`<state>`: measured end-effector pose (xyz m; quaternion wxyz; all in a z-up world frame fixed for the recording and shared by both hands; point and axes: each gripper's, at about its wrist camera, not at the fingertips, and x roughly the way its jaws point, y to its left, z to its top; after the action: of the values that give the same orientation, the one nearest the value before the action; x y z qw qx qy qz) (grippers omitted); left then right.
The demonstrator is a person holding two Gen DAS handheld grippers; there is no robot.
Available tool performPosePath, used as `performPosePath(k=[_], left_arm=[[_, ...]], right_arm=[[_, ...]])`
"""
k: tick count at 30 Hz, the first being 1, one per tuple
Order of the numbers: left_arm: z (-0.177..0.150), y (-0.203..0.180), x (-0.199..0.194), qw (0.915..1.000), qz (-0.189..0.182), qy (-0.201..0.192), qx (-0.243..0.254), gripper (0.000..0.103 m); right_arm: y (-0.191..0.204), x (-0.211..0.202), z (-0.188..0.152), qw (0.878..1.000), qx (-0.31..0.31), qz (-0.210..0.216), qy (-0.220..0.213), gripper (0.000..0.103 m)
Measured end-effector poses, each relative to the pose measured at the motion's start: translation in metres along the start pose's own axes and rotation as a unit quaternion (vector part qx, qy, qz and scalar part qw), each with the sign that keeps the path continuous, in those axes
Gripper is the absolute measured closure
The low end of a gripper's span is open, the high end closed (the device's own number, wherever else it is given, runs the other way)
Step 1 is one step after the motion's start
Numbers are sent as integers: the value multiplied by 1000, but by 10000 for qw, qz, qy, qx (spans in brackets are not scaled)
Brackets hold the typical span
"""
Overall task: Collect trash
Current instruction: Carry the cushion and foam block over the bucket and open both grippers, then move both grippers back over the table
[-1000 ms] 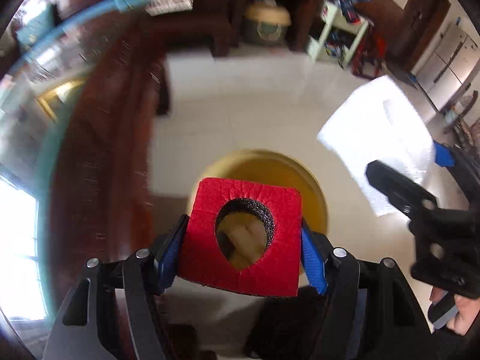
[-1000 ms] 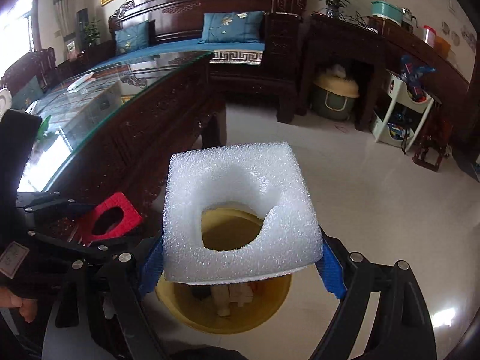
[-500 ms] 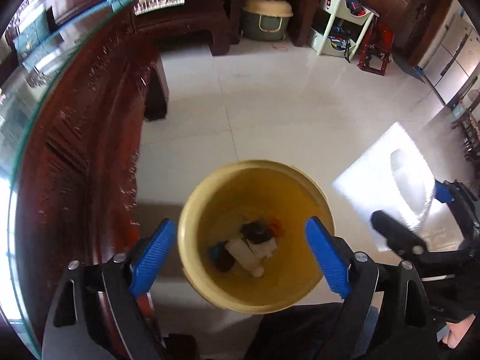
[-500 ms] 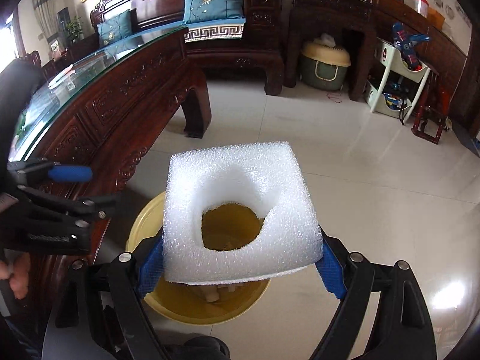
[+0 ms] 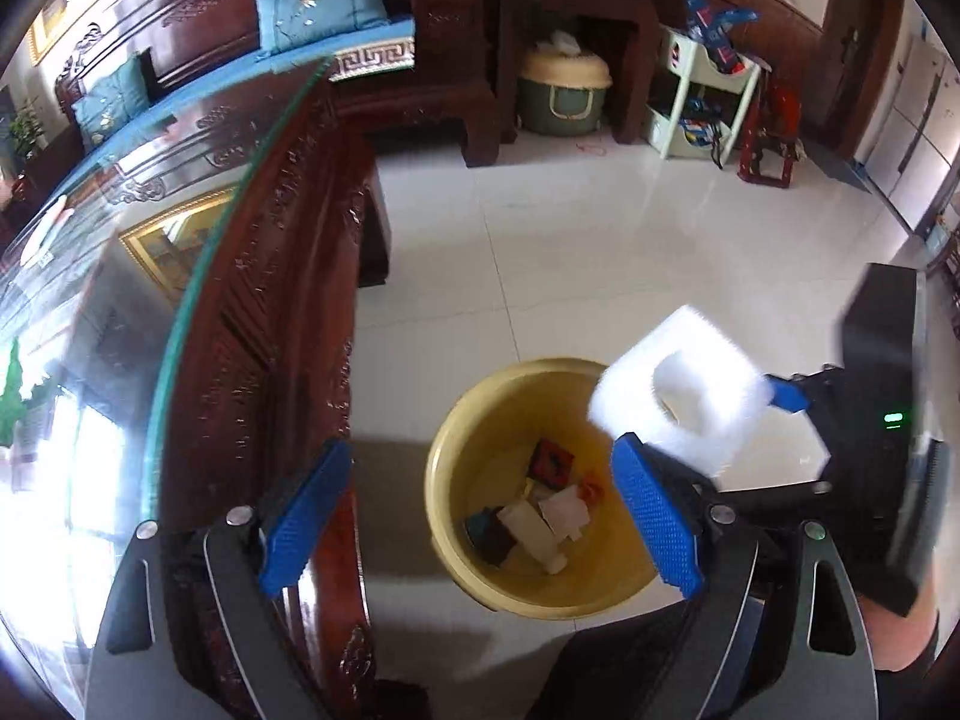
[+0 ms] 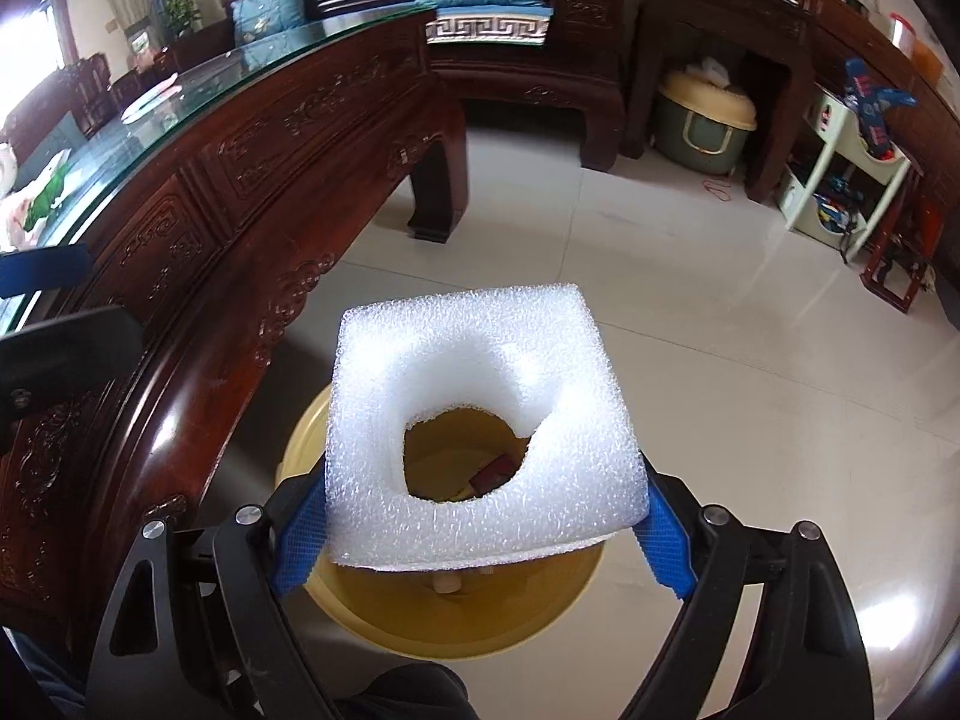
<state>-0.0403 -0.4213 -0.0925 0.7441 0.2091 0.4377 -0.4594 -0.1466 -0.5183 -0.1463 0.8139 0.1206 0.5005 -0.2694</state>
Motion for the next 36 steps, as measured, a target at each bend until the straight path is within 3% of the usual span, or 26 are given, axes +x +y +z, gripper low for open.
performPosePath(k=[8,29,36], left_arm=[[-2,18,-16,9999,7,-101,-116,14],[-18,33,-34,9992,-282,-195,-198,14],[-26,52,-63,9976,-217,-570,-328,14]], right_arm=[[23,-1,19,9998,-172,-93,-101,15],[24,-32,9,9984,-103,-540,-99,15],[34,-71,13,9962,-108,-665,-553,15]])
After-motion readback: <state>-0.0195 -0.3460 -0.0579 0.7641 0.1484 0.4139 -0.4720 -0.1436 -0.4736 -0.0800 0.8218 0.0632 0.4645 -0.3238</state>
